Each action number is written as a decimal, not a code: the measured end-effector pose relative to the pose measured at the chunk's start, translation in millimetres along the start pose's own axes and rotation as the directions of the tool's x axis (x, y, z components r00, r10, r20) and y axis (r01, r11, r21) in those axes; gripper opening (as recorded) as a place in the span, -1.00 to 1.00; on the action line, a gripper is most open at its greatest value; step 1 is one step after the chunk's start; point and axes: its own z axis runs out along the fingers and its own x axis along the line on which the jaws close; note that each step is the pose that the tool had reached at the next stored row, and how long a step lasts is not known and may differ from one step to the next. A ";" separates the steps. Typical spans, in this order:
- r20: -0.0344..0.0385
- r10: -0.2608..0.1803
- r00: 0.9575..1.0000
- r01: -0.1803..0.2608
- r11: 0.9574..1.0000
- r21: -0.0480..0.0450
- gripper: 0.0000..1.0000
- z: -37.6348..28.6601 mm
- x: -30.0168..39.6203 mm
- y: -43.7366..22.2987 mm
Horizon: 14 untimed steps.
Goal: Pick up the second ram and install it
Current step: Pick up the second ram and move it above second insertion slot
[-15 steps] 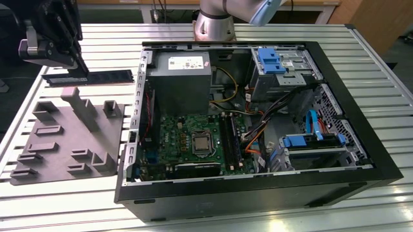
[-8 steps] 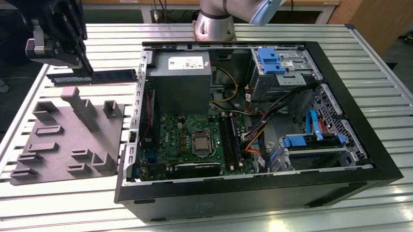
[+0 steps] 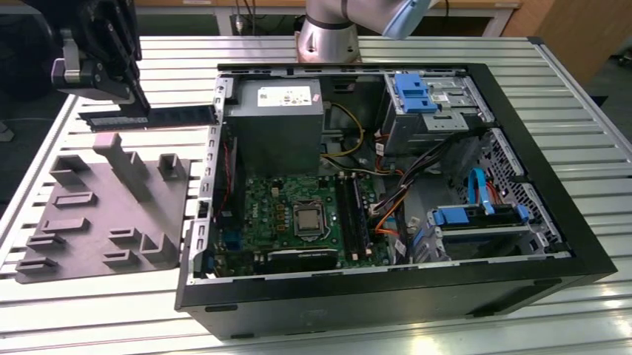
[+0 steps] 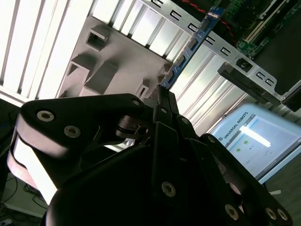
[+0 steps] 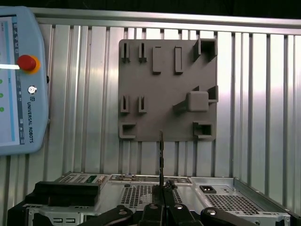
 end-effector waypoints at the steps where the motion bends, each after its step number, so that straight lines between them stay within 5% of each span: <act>1: 0.000 0.000 1.000 0.000 1.000 0.000 -0.76 -0.1 -0.1 -0.9; 14: 0.000 0.000 1.000 0.000 1.000 0.000 -0.76 -0.3 -1.0 -9.5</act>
